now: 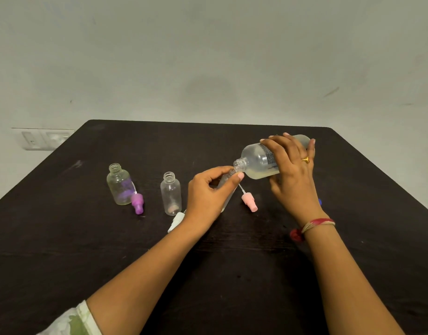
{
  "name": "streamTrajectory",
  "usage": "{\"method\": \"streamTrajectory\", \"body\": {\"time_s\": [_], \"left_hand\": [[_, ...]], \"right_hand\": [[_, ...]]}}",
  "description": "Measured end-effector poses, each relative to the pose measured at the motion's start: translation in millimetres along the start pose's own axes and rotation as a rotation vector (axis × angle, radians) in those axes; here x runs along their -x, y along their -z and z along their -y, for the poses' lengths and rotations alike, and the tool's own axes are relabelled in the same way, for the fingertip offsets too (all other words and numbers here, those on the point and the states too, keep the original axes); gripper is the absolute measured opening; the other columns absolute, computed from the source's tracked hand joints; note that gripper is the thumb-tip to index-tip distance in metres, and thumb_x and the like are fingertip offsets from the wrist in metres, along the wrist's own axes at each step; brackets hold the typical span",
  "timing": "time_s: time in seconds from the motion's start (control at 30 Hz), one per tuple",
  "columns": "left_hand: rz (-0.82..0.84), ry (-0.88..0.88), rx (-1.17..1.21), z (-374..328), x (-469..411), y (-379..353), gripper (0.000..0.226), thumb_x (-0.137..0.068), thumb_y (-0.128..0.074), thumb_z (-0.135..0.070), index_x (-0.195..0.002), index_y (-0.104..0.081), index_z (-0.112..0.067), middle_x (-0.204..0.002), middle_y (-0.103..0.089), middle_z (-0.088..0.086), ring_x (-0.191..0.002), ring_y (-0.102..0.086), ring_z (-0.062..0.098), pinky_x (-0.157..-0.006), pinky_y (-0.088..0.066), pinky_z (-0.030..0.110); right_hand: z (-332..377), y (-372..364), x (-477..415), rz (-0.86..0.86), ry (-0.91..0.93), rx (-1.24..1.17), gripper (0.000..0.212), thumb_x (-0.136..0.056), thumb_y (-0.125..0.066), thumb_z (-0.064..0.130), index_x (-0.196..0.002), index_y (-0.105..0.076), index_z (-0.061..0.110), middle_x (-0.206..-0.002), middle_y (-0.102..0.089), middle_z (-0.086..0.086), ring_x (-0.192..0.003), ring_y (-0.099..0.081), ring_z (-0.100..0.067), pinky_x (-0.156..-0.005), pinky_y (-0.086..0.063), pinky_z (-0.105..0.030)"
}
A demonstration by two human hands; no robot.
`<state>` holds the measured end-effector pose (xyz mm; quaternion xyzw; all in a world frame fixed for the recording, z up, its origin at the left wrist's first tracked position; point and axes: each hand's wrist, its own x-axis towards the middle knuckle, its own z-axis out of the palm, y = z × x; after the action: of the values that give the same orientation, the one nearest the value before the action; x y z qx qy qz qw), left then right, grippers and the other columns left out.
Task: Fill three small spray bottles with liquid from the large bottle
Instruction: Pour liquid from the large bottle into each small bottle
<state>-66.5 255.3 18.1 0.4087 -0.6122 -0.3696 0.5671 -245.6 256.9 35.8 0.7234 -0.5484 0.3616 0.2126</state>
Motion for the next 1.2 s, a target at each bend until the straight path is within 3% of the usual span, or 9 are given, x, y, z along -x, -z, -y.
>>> {"method": "streamTrajectory", "body": {"time_s": [0.3, 0.47, 0.57, 0.63, 0.73, 0.83, 1.0, 1.1, 1.2], "left_hand": [[0.012, 0.009, 0.066, 4, -2, -1, 0.017, -0.081, -0.074, -0.03, -0.096, -0.075, -0.023, -0.088, -0.074, -0.008, -0.085, -0.068, 0.005, -0.076, -0.05, 0.018], [0.016, 0.097, 0.269, -2, -2, 1, 0.02, -0.079, -0.072, -0.034, -0.096, -0.073, -0.023, -0.094, -0.074, -0.001, -0.094, -0.068, 0.011, -0.084, -0.053, 0.027], [0.013, 0.202, 0.379, -3, -4, 2, 0.034, -0.077, -0.066, -0.038, -0.103, -0.073, -0.016, -0.104, -0.073, 0.007, -0.103, -0.067, 0.016, -0.089, -0.053, 0.035], [0.018, 0.24, 0.439, -5, -4, 2, 0.035, -0.078, -0.065, -0.036, -0.104, -0.072, -0.015, -0.103, -0.073, 0.01, -0.099, -0.069, 0.015, -0.082, -0.055, 0.031], [0.033, 0.259, 0.513, -7, -2, 1, 0.036, -0.076, -0.063, -0.037, -0.103, -0.071, -0.015, -0.095, -0.073, 0.008, -0.091, -0.07, 0.011, -0.071, -0.056, 0.025], [0.032, 0.282, 0.527, -7, -2, 1, 0.039, -0.073, -0.062, -0.041, -0.101, -0.07, -0.015, -0.09, -0.073, 0.003, -0.086, -0.069, 0.009, -0.068, -0.055, 0.023], [0.029, 0.285, 0.497, -4, -2, 1, 0.036, -0.073, -0.063, -0.038, -0.098, -0.069, -0.013, -0.093, -0.073, 0.005, -0.086, -0.07, 0.01, -0.068, -0.057, 0.023], [0.024, 0.237, 0.408, -1, -2, 0, 0.032, -0.074, -0.065, -0.035, -0.097, -0.07, -0.013, -0.098, -0.073, 0.01, -0.089, -0.069, 0.014, -0.076, -0.058, 0.028], [0.0, 0.164, 0.323, -2, -3, -3, 0.026, -0.073, -0.069, -0.033, -0.092, -0.071, -0.015, -0.096, -0.073, 0.006, -0.089, -0.068, 0.009, -0.083, -0.054, 0.035]], "right_hand": [[-1, -2, 1, 0.03, -0.043, -0.097, 0.075, -0.069, -0.068, -0.004, -0.134, -0.042, 0.023, -0.133, -0.047, -0.003, -0.134, -0.034, -0.022, -0.115, 0.003, -0.051], [3, -3, 3, 0.003, -0.183, -0.286, 0.071, -0.074, -0.078, 0.02, -0.134, -0.041, 0.023, -0.128, -0.049, 0.005, -0.123, -0.044, -0.014, -0.116, -0.008, -0.057], [3, -2, 2, -0.078, -0.3, -0.418, 0.074, -0.071, -0.081, 0.03, -0.133, -0.042, 0.019, -0.125, -0.046, 0.012, -0.12, -0.045, -0.01, -0.111, -0.025, -0.058], [0, 1, 1, -0.166, -0.412, -0.482, 0.077, -0.067, -0.083, 0.034, -0.132, -0.045, 0.017, -0.127, -0.049, 0.008, -0.119, -0.048, -0.012, -0.104, -0.04, -0.049], [-3, 4, -1, -0.292, -0.553, -0.579, 0.077, -0.062, -0.085, 0.039, -0.126, -0.049, 0.019, -0.125, -0.055, 0.001, -0.115, -0.053, -0.012, -0.096, -0.048, -0.038], [-6, 6, -1, -0.362, -0.622, -0.64, 0.073, -0.06, -0.082, 0.047, -0.122, -0.05, 0.025, -0.121, -0.057, 0.002, -0.112, -0.056, -0.012, -0.093, -0.051, -0.034], [-9, 7, -1, -0.386, -0.665, -0.649, 0.067, -0.064, -0.084, 0.041, -0.121, -0.051, 0.024, -0.118, -0.058, 0.004, -0.11, -0.057, -0.01, -0.09, -0.051, -0.028], [-9, 7, -1, -0.389, -0.679, -0.663, 0.063, -0.067, -0.083, 0.037, -0.12, -0.052, 0.022, -0.115, -0.058, 0.005, -0.106, -0.058, -0.009, -0.086, -0.052, -0.022], [-8, 7, 0, -0.411, -0.672, -0.668, 0.063, -0.064, -0.081, 0.047, -0.115, -0.051, 0.027, -0.113, -0.058, 0.006, -0.105, -0.058, -0.009, -0.086, -0.053, -0.028]]}}
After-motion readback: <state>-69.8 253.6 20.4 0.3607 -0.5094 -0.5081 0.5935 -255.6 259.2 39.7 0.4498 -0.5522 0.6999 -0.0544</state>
